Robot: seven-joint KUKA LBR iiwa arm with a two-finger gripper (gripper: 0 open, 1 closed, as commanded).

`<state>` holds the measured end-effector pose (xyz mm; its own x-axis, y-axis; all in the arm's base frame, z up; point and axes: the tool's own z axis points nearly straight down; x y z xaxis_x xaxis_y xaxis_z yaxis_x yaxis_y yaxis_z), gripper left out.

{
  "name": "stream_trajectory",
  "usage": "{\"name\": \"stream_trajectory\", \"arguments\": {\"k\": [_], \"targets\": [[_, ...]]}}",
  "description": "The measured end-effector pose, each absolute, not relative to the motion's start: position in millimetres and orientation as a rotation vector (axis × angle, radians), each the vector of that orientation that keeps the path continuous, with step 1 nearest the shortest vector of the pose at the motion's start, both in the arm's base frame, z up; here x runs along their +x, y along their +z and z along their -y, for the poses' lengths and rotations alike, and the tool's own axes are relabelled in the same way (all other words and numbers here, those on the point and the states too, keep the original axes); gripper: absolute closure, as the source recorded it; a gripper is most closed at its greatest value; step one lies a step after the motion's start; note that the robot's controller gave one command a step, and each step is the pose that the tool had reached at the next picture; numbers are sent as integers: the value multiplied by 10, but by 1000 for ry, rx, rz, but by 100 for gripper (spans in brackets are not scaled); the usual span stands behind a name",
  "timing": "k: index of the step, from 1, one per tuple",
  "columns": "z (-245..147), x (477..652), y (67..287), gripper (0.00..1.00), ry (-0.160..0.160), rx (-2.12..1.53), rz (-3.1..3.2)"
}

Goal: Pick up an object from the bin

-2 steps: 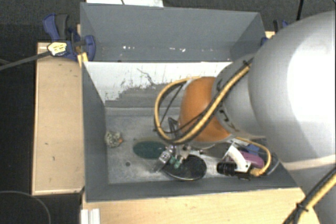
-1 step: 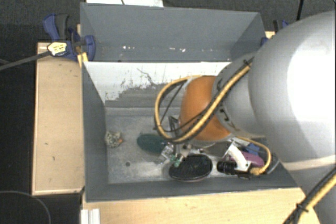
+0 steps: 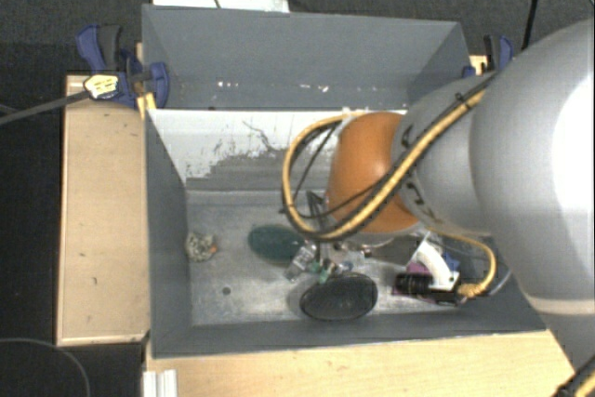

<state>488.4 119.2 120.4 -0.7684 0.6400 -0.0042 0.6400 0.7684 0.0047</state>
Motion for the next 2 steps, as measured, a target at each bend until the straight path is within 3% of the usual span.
{"name": "stream_trajectory", "arguments": {"k": [1,2], "targets": [[-1189,4889,1277,100,3,1065,-2952],[-1189,4897,1610,100,3,1061,-2954]]}}
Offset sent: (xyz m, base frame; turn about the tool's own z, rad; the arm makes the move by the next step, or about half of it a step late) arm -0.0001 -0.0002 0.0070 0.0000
